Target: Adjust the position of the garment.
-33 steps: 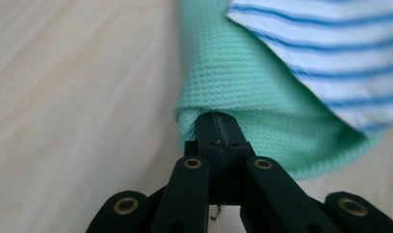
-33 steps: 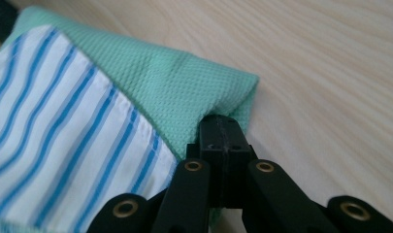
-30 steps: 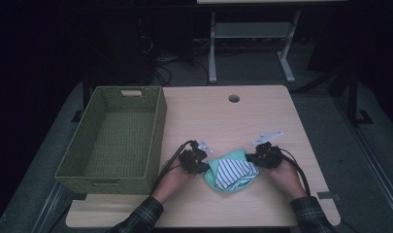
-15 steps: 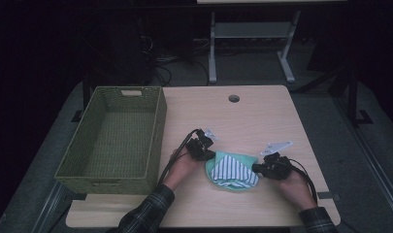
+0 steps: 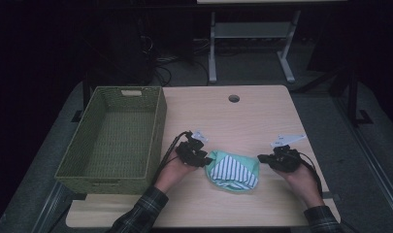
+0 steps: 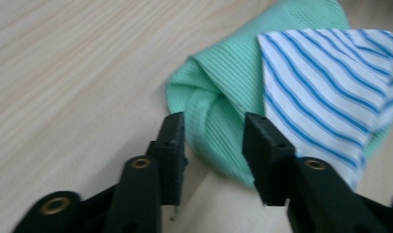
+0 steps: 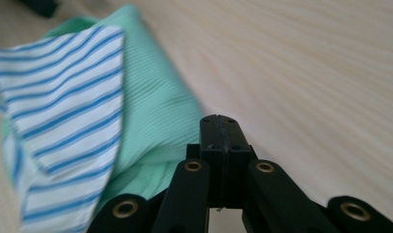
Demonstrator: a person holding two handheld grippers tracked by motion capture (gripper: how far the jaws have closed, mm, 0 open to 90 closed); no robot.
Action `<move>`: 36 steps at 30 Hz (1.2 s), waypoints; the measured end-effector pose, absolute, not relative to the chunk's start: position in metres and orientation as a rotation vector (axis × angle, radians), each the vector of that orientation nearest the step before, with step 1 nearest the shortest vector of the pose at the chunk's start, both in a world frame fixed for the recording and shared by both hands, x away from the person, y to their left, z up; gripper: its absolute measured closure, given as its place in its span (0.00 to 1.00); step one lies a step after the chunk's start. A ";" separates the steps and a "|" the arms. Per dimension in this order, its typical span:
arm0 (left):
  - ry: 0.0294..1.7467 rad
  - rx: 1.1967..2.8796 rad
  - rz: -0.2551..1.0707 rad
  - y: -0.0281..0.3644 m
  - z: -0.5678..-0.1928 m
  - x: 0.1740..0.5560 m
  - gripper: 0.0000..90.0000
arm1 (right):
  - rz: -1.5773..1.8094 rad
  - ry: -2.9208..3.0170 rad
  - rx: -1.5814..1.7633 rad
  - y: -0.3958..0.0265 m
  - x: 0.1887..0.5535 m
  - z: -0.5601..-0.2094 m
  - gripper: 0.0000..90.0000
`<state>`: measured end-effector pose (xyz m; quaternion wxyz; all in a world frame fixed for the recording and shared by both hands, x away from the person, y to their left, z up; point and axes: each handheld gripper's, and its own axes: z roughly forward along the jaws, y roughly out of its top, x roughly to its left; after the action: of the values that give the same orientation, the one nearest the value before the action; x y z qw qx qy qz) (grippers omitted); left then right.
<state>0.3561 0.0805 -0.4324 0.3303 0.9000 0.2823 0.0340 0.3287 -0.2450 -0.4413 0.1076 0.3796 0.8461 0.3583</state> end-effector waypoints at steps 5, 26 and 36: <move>0.746 2.327 0.065 0.087 -0.432 0.338 0.49 | 1.060 2.472 1.132 -0.247 0.345 -0.443 1.00; 0.707 2.368 0.067 0.089 -0.437 0.311 0.19 | 1.029 2.608 1.047 -0.237 0.332 -0.462 1.00; 0.688 2.376 0.087 0.090 -0.431 0.305 0.19 | 1.068 2.662 1.014 -0.228 0.304 -0.463 1.00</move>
<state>0.3052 0.0904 -0.4307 0.3272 0.9071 0.2626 0.0331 0.3041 -0.2281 -0.4633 0.0496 0.3330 0.8740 0.3505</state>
